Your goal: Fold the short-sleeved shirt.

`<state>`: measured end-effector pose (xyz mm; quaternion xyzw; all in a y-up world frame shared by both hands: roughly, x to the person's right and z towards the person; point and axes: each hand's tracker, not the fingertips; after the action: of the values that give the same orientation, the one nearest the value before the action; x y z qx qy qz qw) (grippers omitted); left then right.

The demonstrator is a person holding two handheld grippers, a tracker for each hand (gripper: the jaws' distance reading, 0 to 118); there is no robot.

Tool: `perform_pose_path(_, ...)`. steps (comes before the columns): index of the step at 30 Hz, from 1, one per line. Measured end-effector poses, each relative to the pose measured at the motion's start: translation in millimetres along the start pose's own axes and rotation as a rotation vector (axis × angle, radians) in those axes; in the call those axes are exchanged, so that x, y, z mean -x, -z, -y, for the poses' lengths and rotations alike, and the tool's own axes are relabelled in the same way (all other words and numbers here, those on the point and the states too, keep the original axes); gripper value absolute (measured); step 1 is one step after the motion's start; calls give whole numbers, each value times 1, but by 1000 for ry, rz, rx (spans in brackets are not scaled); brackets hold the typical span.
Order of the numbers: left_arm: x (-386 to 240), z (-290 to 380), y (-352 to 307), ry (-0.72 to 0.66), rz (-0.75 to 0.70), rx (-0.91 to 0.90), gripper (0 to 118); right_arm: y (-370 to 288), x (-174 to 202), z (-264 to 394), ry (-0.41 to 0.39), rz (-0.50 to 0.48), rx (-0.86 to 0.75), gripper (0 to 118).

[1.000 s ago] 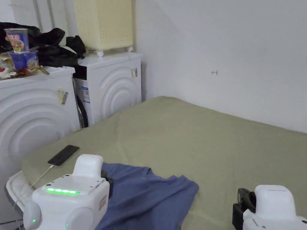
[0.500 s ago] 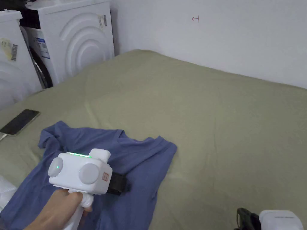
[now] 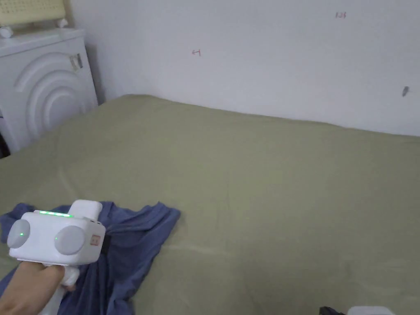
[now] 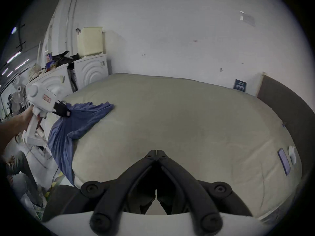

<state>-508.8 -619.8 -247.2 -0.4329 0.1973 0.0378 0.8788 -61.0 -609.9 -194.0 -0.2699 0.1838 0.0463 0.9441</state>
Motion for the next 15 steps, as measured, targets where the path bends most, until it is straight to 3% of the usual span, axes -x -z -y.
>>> perform_pose_path(2,-24,-16,-23,-1,73,-38,4,-16,-17,2,27,41,-16,0)
perform_pose_path(8,-149,-70,-100,188,228,-175,4,-66,-68,11,96,170,-54,0)
perform_pose_path(15,-311,-92,-154,360,517,-254,4,-102,-121,26,159,297,-58,0)
